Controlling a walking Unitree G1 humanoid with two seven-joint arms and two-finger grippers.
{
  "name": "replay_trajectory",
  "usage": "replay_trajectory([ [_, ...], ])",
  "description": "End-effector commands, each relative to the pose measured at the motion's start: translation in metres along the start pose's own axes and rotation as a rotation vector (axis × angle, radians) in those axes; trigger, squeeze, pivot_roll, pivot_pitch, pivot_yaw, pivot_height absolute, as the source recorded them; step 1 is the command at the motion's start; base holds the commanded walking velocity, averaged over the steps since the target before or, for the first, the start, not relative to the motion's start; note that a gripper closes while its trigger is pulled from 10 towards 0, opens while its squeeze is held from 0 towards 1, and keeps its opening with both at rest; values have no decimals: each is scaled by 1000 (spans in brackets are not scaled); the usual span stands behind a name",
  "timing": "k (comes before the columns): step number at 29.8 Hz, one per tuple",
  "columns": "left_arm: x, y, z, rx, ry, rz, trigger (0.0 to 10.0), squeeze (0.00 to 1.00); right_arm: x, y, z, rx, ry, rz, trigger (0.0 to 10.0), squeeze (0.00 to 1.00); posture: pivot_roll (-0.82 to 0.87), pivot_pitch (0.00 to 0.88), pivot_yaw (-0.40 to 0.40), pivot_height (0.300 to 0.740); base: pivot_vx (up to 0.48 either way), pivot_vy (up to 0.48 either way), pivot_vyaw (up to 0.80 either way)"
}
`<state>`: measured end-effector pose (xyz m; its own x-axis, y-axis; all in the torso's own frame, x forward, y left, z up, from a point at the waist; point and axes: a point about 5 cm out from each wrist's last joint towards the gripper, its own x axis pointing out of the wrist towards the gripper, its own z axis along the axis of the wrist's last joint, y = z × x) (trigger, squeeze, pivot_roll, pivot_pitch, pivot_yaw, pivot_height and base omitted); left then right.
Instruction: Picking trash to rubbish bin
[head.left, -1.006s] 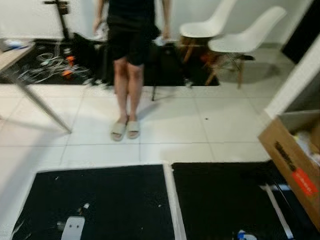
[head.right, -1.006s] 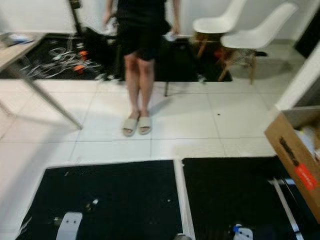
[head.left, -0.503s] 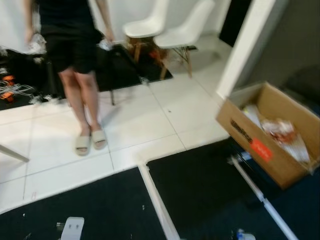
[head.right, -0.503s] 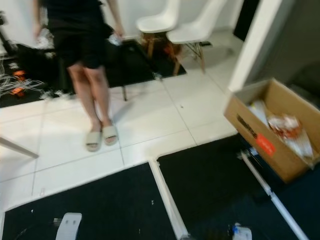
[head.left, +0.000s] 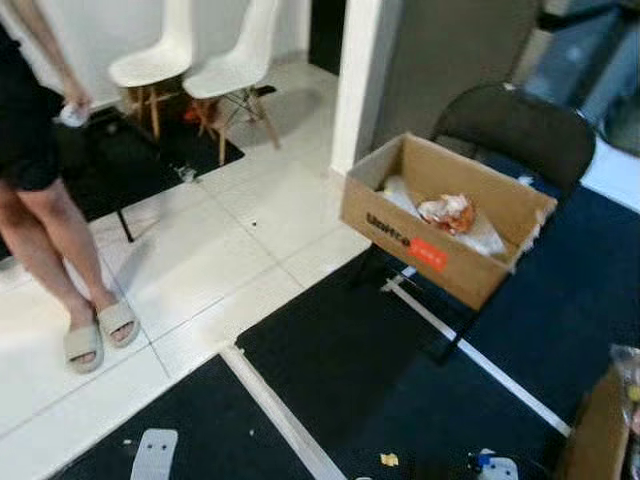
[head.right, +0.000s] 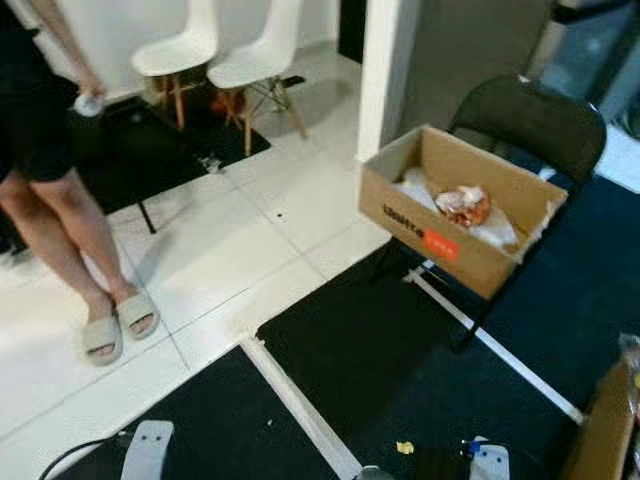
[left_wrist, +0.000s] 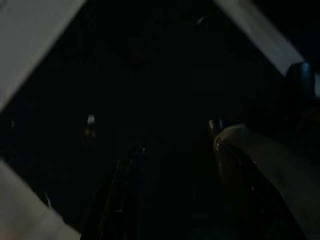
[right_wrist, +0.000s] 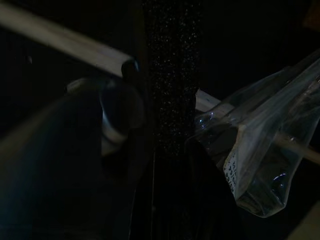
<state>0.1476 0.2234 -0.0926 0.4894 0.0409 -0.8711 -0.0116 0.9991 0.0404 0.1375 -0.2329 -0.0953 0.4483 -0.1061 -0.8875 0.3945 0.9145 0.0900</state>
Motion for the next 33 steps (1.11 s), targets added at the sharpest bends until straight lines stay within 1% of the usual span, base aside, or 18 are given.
replay_trajectory([
  [1,-1,-2,-7,3,23,-7,10000,0,0,0,6,21,-28,3,10000,0,21,83,34,740,0,0,-800],
  [6,-1,-2,-7,-3,21,-9,10000,0,2,6,22,26,-86,33,10000,0,21,89,36,740,0,0,-800],
  [9,-1,-1,-7,-5,20,-9,10000,0,2,20,45,-32,-162,95,10000,0,21,95,38,740,0,0,-800],
  [10,-1,-1,-7,-7,19,-11,10000,0,2,36,66,-65,-229,172,10000,0,21,95,38,740,0,0,-800],
  [11,-1,-1,-7,-8,18,-11,10000,0,1,40,72,-72,-246,194,10000,0,21,101,40,740,0,0,-800],
  [12,-1,-1,-7,-8,18,-11,10000,0,1,40,72,-72,-246,194,10000,0,21,101,40,740,0,0,-800],
  [14,-1,-1,-7,-16,15,-11,10000,0,-1,58,87,-98,-298,287,10000,0,21,101,40,740,0,0,-800],
  [17,-1,-1,-6,-29,8,-6,10000,0,-6,81,106,-120,-367,413,10000,0,21,101,40,740,0,0,-800],
  [18,-1,-1,-6,-29,8,-6,10000,0,-6,81,106,-120,-367,413,10000,0,21,101,40,740,0,0,-800],
  [19,-1,0,-4,-43,-4,1,10000,0,-11,96,119,-124,-422,490,10000,0,28,104,40,740,0,0,-800],
  [20,-1,0,-3,-48,-12,3,10000,0,-14,103,126,-123,-451,527,10000,0,28,104,40,740,0,0,-494],
  [21,-1,0,-3,-48,-12,3,10000,0,-14,103,126,-123,-451,527,10000,0,28,104,40,740,0,0,-494],
  [24,0,2,2,-63,-34,11,10000,0,-22,119,141,-136,-525,610,10000,0,28,104,40,740,0,0,-165],
  [26,0,4,7,-76,-50,14,10000,0,-27,129,148,-162,-558,661,10000,0,35,103,43,740,0,0,0],
  [27,0,4,7,-76,-50,14,10000,0,-27,129,148,-162,-558,661,10000,0,35,103,43,740,0,0,0],
  [30,0,8,14,-88,-74,20,10000,0,-32,139,154,-206,-586,719,10000,0,35,103,43,740,0,0,0],
  [33,0,10,18,-102,-92,30,10000,0,-36,145,157,-230,-604,760,10000,0,35,103,43,740,95,0,0],
])
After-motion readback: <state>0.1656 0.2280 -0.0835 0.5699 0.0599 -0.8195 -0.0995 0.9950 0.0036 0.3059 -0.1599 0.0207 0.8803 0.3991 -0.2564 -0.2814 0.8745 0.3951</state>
